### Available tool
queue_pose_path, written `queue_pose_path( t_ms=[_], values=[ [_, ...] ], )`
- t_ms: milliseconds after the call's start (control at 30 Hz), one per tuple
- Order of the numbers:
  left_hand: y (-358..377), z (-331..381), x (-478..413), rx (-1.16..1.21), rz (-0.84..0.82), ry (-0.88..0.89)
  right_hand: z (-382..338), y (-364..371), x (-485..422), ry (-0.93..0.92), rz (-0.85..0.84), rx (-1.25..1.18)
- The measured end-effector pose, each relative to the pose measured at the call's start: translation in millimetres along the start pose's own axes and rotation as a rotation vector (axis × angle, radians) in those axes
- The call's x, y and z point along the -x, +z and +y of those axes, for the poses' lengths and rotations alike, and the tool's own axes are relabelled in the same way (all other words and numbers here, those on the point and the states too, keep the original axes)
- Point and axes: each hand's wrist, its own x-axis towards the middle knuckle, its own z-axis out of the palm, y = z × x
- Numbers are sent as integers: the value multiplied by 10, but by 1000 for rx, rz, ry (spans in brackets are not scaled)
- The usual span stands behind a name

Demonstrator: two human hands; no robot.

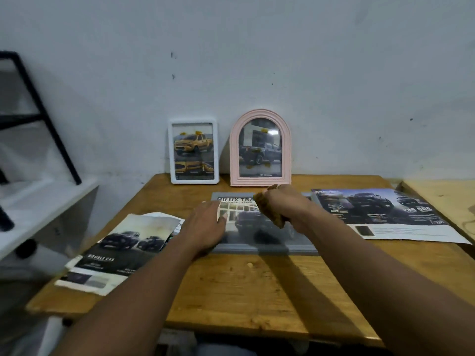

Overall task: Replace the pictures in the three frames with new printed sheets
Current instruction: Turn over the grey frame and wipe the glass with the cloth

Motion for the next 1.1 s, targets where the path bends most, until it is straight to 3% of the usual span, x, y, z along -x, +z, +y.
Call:
queue_pose_path(
  t_ms=[233,333,400,633,1100],
  values=[
    [-59,-434,171,31,-20,-19,254,970,297,-490,-159,373],
    [-73,-476,167,15,-33,-7,545,1084,415,-675,-125,714],
    [-55,-464,158,2,-20,-7,615,1074,442,-695,-140,862],
    [24,-275,221,-152,81,38,632,870,419,-677,-222,962],
    [13,-222,196,-305,47,-41,1225,-295,578,-507,-72,989]
  ],
)
